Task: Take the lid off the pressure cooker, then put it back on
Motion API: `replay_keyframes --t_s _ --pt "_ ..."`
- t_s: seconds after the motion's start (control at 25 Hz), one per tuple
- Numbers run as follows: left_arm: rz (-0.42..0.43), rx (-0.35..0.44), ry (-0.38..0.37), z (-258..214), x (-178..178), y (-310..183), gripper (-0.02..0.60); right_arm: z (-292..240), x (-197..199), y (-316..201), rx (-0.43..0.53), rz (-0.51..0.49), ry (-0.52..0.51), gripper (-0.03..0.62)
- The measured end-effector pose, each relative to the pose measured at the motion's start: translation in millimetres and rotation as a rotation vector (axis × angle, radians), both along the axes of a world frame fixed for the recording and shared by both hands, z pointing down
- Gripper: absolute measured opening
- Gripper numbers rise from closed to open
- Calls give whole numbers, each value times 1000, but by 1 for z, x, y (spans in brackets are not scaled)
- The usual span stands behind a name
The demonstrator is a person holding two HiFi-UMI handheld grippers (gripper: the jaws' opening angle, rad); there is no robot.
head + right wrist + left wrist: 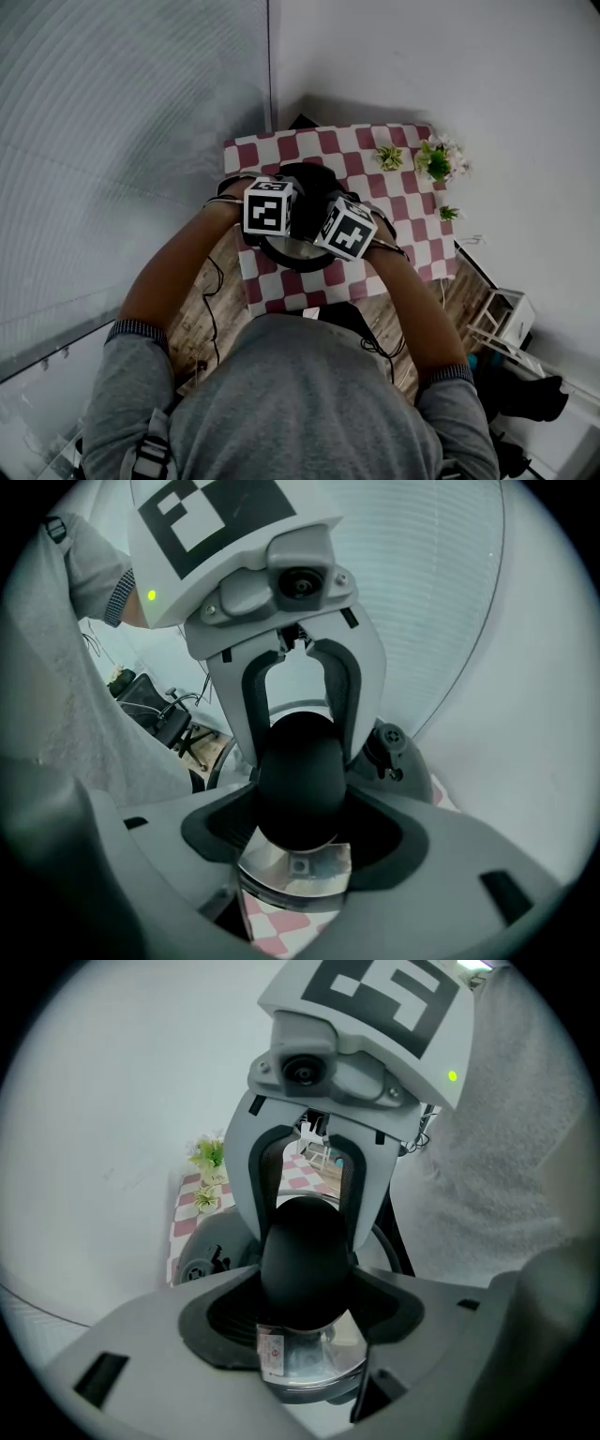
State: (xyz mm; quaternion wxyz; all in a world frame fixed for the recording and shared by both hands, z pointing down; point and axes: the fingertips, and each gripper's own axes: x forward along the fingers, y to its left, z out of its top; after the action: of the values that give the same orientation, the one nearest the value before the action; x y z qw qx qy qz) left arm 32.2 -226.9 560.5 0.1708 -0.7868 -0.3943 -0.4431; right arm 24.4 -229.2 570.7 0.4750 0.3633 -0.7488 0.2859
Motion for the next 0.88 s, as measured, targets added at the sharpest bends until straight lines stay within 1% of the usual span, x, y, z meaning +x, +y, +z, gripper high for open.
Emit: replay_keyframes --t_s 0.12,0.24,0.52,0.88 --pt "-41 -13 -12 -1 0 1 302 0 -3 0 -6 -49 -16 293" --pt "-92 -23 -27 -3 1 0 302 -1 -2 -1 -28 -111 -2 293" --pt "-201 -29 -33 -2 3 -2 302 1 -1 0 -65 -254 26 295" --pt "-393 -22 -61 -4 5 -3 302 -1 1 0 -55 -481 27 296"
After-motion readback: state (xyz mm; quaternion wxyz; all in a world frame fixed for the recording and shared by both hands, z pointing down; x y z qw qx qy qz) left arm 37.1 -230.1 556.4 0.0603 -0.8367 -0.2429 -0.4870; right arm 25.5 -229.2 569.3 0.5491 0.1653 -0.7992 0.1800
